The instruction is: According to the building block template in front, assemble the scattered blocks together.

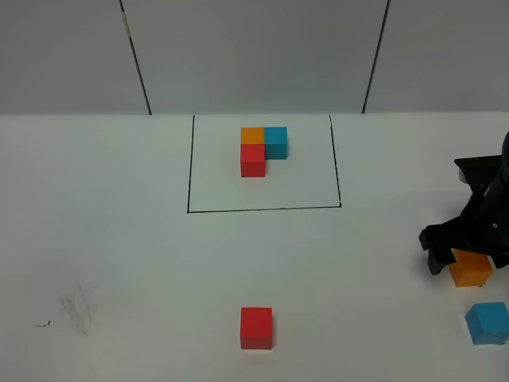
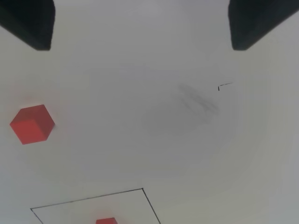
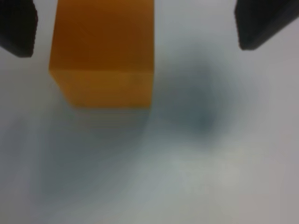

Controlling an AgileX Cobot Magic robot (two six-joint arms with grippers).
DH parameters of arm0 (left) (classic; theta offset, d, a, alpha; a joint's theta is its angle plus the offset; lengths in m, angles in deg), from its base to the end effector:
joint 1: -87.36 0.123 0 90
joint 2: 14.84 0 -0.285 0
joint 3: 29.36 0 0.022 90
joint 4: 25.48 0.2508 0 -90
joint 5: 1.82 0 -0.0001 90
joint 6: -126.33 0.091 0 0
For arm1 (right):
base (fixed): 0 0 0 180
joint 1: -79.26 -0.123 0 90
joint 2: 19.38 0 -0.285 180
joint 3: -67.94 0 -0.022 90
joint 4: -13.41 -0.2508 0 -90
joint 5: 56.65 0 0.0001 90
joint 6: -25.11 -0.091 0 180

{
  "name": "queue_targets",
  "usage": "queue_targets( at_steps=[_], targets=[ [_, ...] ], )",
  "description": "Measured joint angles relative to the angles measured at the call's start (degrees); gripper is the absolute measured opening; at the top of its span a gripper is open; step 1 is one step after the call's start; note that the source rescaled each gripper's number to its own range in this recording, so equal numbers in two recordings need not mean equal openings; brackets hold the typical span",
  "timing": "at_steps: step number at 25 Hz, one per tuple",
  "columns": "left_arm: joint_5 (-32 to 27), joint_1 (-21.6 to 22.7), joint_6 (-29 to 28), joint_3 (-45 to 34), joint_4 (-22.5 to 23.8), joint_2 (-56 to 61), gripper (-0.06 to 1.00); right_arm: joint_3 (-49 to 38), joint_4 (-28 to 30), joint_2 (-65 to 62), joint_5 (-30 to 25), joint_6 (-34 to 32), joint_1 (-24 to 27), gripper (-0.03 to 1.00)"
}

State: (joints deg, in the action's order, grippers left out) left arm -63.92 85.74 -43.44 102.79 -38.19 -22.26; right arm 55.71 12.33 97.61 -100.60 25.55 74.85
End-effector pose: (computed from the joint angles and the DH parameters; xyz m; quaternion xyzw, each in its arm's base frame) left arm -0.0099 -0.0174 0.2805 0.0942 0.8439 -0.0714 0.5234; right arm 0.3472 0.0280 0.1451 -0.0359 0.9976 0.0090 0.0593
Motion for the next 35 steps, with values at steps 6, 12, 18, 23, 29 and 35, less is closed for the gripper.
queue_targets(
  at_steps=[6,12,18,23,29,35],
  targets=[
    [0.0,0.0,0.0,0.0,0.0,0.0,0.96,0.0,1.1,1.1,0.7,-0.4,0.0,0.79],
    [0.0,0.0,0.0,0.0,0.0,0.0,0.96,0.0,1.4,3.6,0.7,-0.4,0.0,0.79],
    [0.0,0.0,0.0,0.0,0.0,0.0,0.96,0.0,1.4,3.9,1.2,-0.4,0.0,0.79],
    [0.0,0.0,0.0,0.0,0.0,0.0,0.96,0.0,1.4,3.9,1.3,-0.4,0.0,0.79],
    [0.0,0.0,0.0,0.0,0.0,0.0,0.96,0.0,1.4,3.9,1.3,-0.4,0.0,0.79],
    [0.0,0.0,0.0,0.0,0.0,0.0,0.96,0.0,1.4,3.9,1.1,-0.4,0.0,0.66]
  ],
)
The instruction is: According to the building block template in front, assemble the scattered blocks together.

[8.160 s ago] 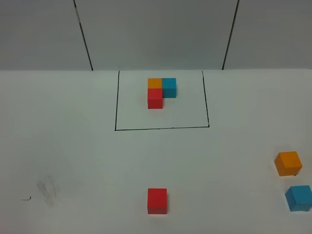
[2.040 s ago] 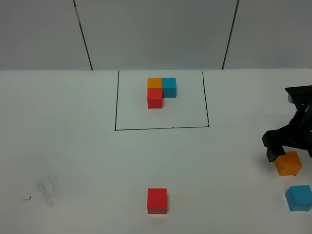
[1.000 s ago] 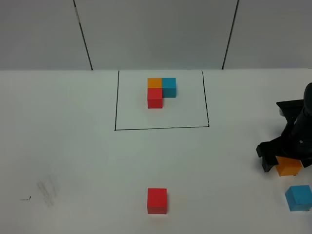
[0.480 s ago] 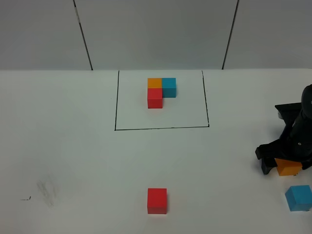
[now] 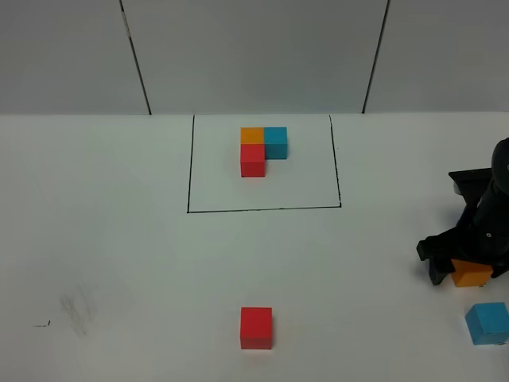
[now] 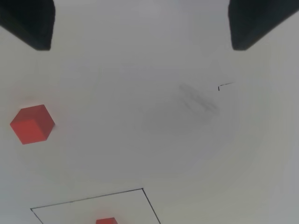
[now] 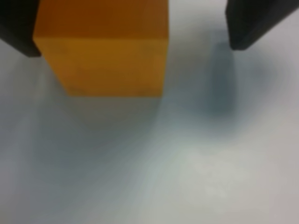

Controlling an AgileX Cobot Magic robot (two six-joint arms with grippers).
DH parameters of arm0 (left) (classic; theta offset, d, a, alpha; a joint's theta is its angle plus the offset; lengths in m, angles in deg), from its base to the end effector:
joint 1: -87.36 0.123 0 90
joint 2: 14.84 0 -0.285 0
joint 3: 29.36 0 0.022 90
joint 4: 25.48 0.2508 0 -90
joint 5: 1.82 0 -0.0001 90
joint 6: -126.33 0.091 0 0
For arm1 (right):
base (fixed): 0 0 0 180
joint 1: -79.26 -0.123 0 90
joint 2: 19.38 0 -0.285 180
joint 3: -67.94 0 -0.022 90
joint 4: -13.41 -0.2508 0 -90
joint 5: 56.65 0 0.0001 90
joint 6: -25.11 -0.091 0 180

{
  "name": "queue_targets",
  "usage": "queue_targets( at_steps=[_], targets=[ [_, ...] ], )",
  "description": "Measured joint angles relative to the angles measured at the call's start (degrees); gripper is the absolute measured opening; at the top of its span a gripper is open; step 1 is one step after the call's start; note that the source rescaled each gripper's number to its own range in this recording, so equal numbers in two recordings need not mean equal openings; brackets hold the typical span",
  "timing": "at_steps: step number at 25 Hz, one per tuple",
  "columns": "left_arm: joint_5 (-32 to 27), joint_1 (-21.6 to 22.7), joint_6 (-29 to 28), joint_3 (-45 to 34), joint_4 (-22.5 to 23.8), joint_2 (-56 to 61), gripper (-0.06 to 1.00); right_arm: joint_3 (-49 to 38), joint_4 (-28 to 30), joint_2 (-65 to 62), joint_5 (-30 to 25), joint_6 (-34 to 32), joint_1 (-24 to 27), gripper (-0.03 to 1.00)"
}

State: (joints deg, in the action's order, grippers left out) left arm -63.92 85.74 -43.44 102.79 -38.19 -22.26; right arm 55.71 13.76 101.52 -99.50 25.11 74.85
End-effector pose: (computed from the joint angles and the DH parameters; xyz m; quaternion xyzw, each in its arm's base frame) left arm -0.0099 -0.0174 0.2805 0.0942 0.8439 -0.0714 0.5234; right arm 0.3497 0.0266 0.1214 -0.0406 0.9986 -0.0008 0.0351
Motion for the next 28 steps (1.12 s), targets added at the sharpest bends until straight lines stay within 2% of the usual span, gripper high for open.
queue_targets(
  at_steps=[9,28],
  targets=[
    [0.0,0.0,0.1,0.0,0.0,0.0,0.96,0.0,0.1,0.0,-0.1,-0.7,0.0,0.21],
    [0.0,0.0,0.2,0.0,0.0,0.0,0.96,0.0,0.4,0.0,-0.1,-0.5,0.0,0.21]
  ],
)
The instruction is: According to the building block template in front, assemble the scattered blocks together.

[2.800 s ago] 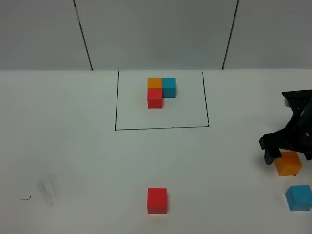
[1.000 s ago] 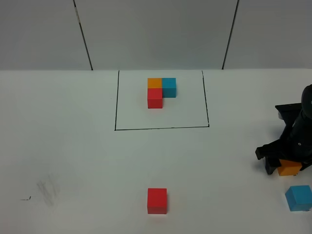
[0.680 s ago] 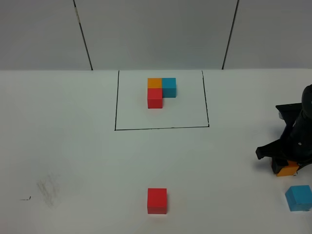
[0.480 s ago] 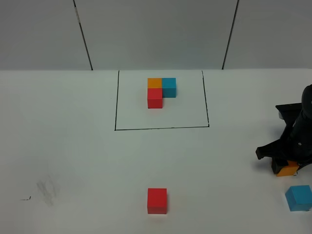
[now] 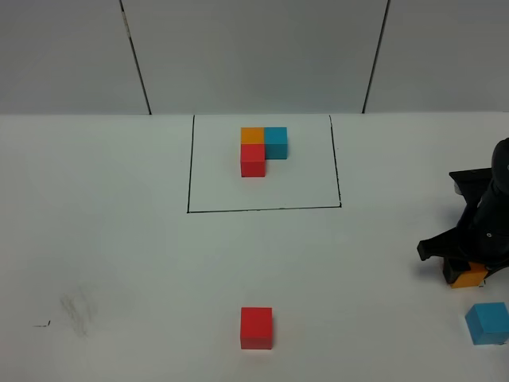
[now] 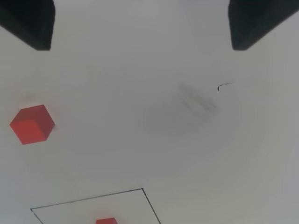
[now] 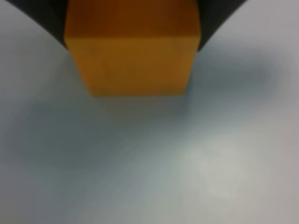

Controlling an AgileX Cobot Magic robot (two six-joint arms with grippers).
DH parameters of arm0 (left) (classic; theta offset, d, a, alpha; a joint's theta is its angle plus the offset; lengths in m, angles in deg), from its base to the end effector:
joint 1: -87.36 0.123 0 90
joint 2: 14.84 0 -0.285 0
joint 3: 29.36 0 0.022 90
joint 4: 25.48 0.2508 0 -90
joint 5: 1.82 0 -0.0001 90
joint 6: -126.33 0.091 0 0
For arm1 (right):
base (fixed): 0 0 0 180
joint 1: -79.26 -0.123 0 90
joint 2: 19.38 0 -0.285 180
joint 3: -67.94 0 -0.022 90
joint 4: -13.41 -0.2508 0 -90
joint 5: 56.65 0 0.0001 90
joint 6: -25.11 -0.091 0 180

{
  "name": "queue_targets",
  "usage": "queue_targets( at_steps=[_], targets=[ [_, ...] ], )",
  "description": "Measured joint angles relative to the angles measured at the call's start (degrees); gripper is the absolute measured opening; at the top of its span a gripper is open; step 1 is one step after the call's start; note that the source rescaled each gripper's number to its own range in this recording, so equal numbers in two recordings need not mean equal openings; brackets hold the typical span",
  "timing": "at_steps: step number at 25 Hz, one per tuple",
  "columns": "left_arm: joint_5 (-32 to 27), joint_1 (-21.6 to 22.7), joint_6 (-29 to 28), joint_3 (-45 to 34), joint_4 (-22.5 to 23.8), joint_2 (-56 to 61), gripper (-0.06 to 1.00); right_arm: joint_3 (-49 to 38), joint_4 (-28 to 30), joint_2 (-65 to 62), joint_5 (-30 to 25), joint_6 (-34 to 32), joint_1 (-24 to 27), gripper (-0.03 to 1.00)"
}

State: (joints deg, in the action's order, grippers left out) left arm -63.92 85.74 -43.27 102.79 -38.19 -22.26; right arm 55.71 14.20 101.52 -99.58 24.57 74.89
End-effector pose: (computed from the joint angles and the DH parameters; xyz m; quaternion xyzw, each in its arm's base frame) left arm -0.0099 -0.0174 0.2805 0.0955 0.8437 -0.0706 0.5235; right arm 0.3496 0.0259 0.1214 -0.0383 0.9987 -0.0034 0.0346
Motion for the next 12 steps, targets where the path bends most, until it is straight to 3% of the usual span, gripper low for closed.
queue_targets(
  at_steps=[12],
  targets=[
    [0.0,0.0,0.0,0.0,0.0,0.0,0.96,0.0,0.2,-1.0,-2.2,-2.7,0.0,0.21]
  ],
)
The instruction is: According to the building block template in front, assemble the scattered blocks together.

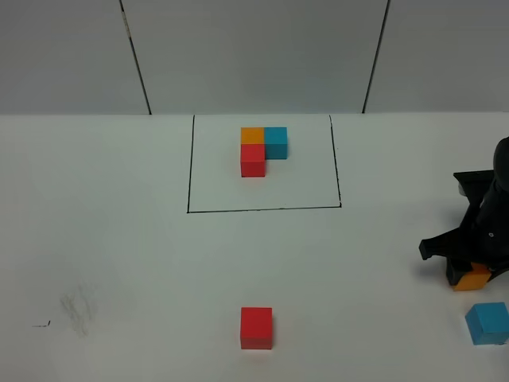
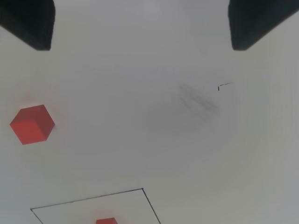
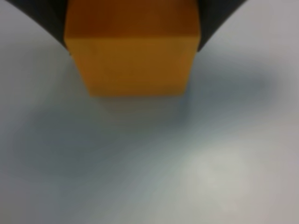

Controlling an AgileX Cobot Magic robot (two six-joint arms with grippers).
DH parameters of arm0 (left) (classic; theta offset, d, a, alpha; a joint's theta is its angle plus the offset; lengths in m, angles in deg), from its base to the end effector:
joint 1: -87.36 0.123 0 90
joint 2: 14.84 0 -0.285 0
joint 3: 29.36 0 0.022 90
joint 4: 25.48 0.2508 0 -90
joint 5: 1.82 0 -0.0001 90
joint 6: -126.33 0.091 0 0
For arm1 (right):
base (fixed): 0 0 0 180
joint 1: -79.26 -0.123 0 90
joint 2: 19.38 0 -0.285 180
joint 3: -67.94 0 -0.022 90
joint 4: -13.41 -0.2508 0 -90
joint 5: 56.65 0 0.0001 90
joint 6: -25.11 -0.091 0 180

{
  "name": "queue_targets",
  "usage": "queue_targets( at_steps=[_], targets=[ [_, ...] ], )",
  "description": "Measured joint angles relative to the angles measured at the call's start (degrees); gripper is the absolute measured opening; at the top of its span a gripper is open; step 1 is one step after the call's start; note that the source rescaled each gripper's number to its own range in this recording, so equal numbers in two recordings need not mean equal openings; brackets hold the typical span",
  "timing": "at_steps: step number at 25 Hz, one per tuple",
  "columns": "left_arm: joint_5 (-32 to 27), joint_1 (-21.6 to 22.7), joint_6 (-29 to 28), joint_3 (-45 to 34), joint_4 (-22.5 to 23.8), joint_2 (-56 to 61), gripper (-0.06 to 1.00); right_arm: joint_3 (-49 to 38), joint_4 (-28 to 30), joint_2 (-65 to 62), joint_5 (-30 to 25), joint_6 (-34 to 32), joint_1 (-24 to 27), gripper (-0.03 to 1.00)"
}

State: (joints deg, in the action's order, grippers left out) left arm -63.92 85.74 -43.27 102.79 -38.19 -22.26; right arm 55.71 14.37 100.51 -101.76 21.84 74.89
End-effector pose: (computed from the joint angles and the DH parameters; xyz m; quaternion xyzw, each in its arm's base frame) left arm -0.0099 -0.0174 0.2805 0.0955 0.8437 -0.0706 0.5235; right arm 0.3462 0.0254 0.1273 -0.0154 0.9996 -0.0045 0.0245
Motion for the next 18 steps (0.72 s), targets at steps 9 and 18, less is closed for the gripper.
queue_targets(
  at_steps=[9,18],
  targets=[
    [0.0,0.0,-0.1,0.0,0.0,0.0,0.96,0.1,-0.1,-8.5,-3.5,-3.0,0.0,0.21],
    [0.0,0.0,-0.1,0.0,0.0,0.0,0.96,0.1,-5.6,-16.7,-6.0,-4.4,-1.8,0.21]
  ],
)
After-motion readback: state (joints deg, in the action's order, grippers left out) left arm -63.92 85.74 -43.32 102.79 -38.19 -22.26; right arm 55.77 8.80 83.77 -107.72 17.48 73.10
